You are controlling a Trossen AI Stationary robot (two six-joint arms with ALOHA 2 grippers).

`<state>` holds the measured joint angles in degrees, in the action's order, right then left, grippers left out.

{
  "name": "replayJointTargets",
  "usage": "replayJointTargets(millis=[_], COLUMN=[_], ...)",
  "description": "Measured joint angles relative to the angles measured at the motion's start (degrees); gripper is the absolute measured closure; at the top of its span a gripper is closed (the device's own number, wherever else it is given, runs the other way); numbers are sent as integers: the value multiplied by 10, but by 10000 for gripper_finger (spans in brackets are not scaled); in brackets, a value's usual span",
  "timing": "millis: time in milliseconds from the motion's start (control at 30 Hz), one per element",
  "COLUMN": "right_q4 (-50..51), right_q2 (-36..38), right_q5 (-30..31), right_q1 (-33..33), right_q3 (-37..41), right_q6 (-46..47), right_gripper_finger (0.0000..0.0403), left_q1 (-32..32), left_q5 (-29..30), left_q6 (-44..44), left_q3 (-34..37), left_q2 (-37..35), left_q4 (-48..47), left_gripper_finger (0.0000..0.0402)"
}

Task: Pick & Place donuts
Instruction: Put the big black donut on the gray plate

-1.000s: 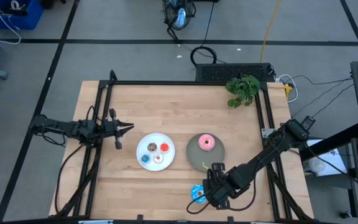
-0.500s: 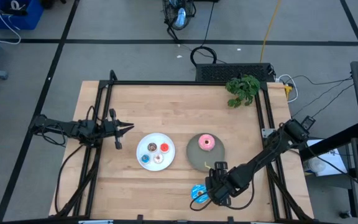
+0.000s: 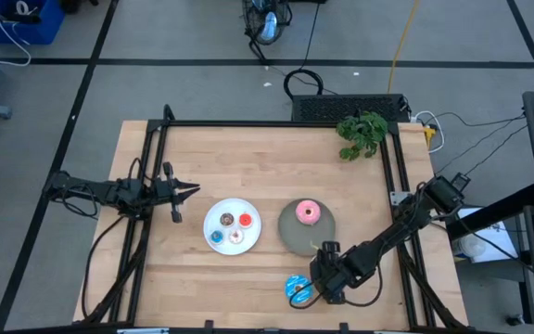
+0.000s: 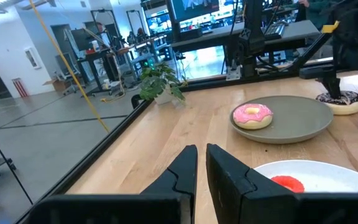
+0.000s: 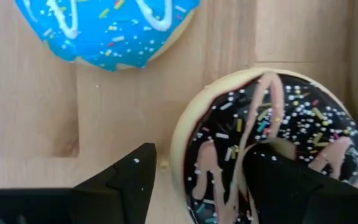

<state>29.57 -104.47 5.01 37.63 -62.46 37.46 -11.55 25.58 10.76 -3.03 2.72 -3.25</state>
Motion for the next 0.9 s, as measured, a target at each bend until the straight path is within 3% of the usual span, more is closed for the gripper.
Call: replayJointTargets(millis=[167, 400, 633, 900], right_q4=[2, 31, 116, 272], right_q2=[-1, -4, -7, -6], right_q5=[12, -2, -48, -18], right_q1=[-1, -2, 1, -9], right_q3=[4, -20, -96, -230], right_q6=[27, 28, 40, -12], right_gripper_finger=[226, 379, 365, 384], left_q1=[0, 0, 0, 0], left_q5=[0, 0, 0, 0], left_q6=[0, -1, -1, -1], left_q3=[0, 0, 0, 0], left_q2=[0, 0, 0, 0], left_q4=[0, 0, 0, 0], left_gripper_finger=[360, 360, 360, 360])
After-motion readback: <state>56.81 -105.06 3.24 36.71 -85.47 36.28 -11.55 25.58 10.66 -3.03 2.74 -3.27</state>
